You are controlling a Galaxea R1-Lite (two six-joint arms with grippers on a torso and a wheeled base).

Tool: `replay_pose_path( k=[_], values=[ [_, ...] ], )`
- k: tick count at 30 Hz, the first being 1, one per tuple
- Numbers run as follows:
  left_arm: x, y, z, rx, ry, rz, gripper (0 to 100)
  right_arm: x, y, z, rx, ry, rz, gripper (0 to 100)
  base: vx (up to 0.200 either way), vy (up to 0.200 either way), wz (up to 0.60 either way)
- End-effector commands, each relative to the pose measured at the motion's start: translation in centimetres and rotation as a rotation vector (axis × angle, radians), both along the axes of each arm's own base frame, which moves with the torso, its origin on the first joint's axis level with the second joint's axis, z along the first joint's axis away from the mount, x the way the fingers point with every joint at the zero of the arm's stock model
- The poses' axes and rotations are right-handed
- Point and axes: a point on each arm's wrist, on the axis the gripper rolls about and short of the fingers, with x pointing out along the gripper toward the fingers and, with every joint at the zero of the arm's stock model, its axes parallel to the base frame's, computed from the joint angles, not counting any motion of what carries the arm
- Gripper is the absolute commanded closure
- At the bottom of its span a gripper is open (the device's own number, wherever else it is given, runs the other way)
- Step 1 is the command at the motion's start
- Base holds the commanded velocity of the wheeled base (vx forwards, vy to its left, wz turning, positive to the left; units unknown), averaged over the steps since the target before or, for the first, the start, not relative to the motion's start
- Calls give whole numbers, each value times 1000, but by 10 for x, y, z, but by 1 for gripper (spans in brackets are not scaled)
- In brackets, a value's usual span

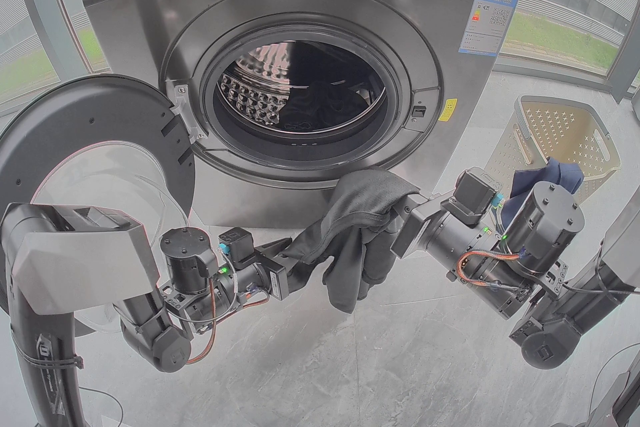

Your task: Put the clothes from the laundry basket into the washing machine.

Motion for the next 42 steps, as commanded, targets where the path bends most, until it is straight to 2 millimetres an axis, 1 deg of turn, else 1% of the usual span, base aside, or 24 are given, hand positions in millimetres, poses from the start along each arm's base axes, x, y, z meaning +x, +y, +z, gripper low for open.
replay_pose_path(
  k=[1,3,8,14,17,23,29,35,36,39,42],
  values=[
    [15,-3,-21,14,21,10,0,-1,1,0,0,-1,5,100,0,0,0],
    [21,-6,-23,7,7,15,0,-1,1,0,-1,1,5,100,0,0,0],
    [30,-11,-23,-6,-15,15,0,-2,2,0,-1,1,7,100,0,0,0],
    [34,-15,-33,0,-7,9,0,-2,2,0,0,-1,8,100,0,0,0],
    [36,-17,-34,-1,-12,9,0,-2,2,0,-1,1,8,100,0,0,0],
    [40,-22,-36,-9,-27,4,0,-3,3,-1,-3,3,12,100,0,0,0],
    [49,-29,-28,-35,-69,6,0,-3,3,-1,-2,3,13,100,0,0,0],
    [54,-31,-29,-44,-83,12,0,-2,4,-3,-7,8,13,100,0,0,0],
    [55,-31,-29,-45,-84,15,100,-2,4,-3,-7,8,13,100,0,0,0],
    [54,-33,-28,-47,-86,12,100,-2,4,-3,-7,8,13,100,0,0,0],
    [53,-34,-23,-61,-94,9,100,-2,4,-3,-7,8,12,100,0,0,0]
  ],
)
